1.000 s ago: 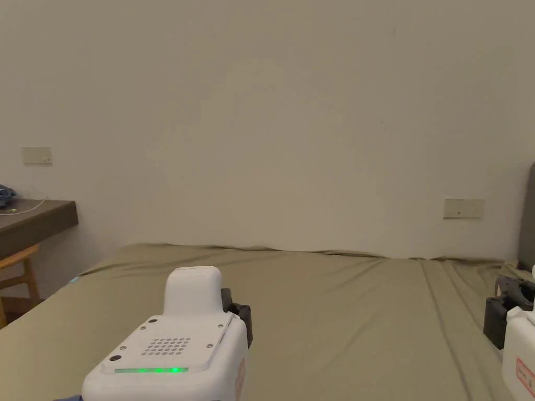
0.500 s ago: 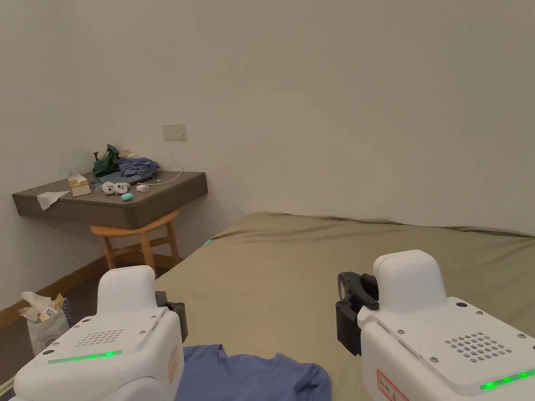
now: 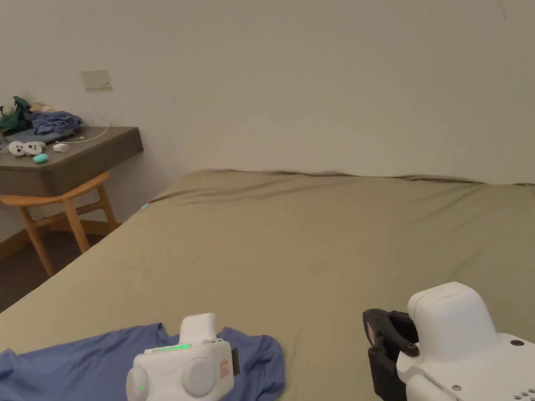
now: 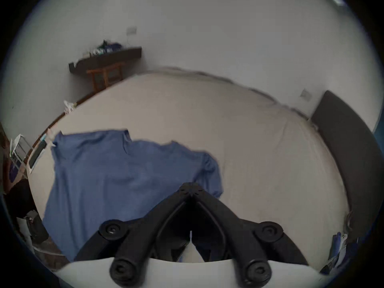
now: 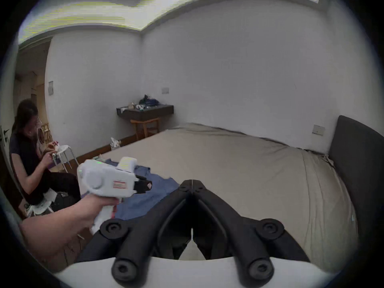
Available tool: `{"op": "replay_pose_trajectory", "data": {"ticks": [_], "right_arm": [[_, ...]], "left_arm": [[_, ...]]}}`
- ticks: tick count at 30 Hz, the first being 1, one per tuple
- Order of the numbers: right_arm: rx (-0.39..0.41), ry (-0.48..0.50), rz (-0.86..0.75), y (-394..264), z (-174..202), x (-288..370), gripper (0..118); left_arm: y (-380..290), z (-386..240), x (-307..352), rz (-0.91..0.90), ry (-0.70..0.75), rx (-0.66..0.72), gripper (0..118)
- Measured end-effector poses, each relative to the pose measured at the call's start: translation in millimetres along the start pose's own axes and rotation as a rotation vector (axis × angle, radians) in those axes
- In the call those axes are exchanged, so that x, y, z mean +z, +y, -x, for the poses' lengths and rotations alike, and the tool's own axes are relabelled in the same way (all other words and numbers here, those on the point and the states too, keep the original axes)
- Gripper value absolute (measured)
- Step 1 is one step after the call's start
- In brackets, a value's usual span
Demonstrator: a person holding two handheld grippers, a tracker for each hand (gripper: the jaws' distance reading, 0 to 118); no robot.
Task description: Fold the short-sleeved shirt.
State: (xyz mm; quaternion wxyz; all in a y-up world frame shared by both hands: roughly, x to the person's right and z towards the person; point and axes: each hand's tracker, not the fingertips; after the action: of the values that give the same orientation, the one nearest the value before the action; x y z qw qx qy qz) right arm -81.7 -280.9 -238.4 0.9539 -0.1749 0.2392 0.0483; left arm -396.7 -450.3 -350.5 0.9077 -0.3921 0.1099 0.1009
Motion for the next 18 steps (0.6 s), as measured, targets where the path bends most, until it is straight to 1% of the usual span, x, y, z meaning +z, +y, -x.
{"op": "replay_pose_trajectory", "data": {"ticks": [3,4,5,6,7,8,9,10,11,12,14,15,18], "right_arm": [[-0.004,-0.01,0.034,-7.6,-10.7,-12.2,2],[-0.003,-0.016,0.04,-9.5,-13.6,-16.7,2],[-0.002,-0.019,0.046,-10.7,-15.5,-20.5,2],[-0.002,-0.02,0.052,-12.8,-16.4,-24.5,2],[-0.004,-0.02,0.06,-15.1,-17.9,-28.6,2],[-0.006,-0.017,0.068,-17.0,-19.2,-31.7,2],[-0.009,-0.016,0.078,-19.6,-20.0,-35.5,2],[-0.01,-0.018,0.085,-22.4,-19.0,-37.1,2],[-0.011,-0.016,0.096,-25.3,-19.0,-40.1,2],[-0.011,-0.008,0.109,-27.9,-19.4,-43.4,2],[-0.018,-0.002,0.127,-33.5,-19.0,-47.0,2],[-0.02,-0.001,0.136,-35.6,-18.6,-49.3,2],[-0.016,0.004,0.148,-38.9,-18.2,-49.9,2]], "left_arm": [[-10.9,-0.2,-40.7,0.068,0.016,-0.022,0],[-13.4,3.5,-52.1,0.074,0.028,-0.009,0],[-15.6,9.0,-61.1,0.085,0.02,0.036,0],[-17.3,15.4,-69.5,0.09,0.006,0.056,23],[-18.7,19.9,-80.5,0.078,0.015,0.035,99],[-20.5,21.6,-87.5,0.085,0.033,0.007,118],[-22.3,24.6,-83.9,0.121,0.065,-0.037,118],[-26.9,24.9,-79.0,0.055,0.071,-0.075,118],[-36.8,8.8,-66.7,0.011,0.101,-0.135,118],[-42.8,2.6,-58.7,-0.001,0.124,-0.161,118],[-49.3,-3.6,-54.8,0.037,0.121,-0.168,118],[-44.0,0.8,-82.4,0.083,0.119,-0.163,118],[-50.9,0.9,-102.7,0.174,0.141,-0.153,118]]}}
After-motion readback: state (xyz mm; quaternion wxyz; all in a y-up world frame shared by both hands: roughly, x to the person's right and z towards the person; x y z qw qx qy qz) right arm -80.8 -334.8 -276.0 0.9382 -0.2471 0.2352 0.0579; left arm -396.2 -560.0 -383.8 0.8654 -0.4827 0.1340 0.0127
